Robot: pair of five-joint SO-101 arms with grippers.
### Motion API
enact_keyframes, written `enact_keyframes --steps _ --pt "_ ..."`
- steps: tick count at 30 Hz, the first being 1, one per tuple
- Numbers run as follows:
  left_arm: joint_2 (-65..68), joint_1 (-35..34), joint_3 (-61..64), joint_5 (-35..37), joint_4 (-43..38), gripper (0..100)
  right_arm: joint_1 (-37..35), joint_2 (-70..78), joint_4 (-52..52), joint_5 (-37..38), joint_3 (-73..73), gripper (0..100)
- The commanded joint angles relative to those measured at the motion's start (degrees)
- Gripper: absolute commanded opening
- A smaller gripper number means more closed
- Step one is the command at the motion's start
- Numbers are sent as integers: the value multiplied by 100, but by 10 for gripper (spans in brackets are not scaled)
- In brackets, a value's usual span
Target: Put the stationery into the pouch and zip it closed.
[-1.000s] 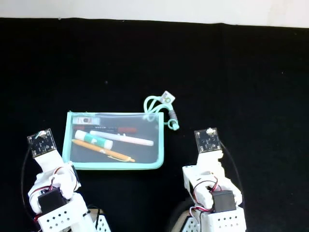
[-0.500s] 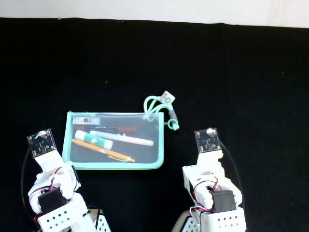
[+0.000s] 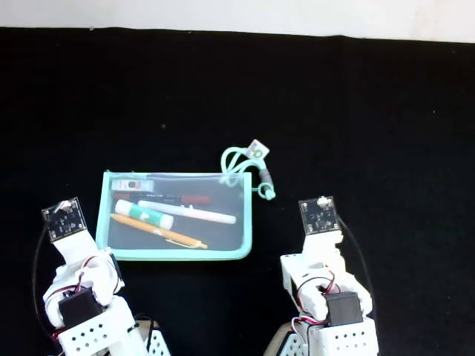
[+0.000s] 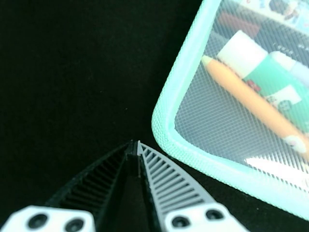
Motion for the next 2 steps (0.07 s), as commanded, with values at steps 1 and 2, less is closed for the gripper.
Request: enact_keyframes --steps 1,2 --pt "4 -66 110 35 -97 8 -48 -40 -48 -26 681 27" --pt "4 -66 110 35 -97 8 -48 -40 -48 -26 681 27"
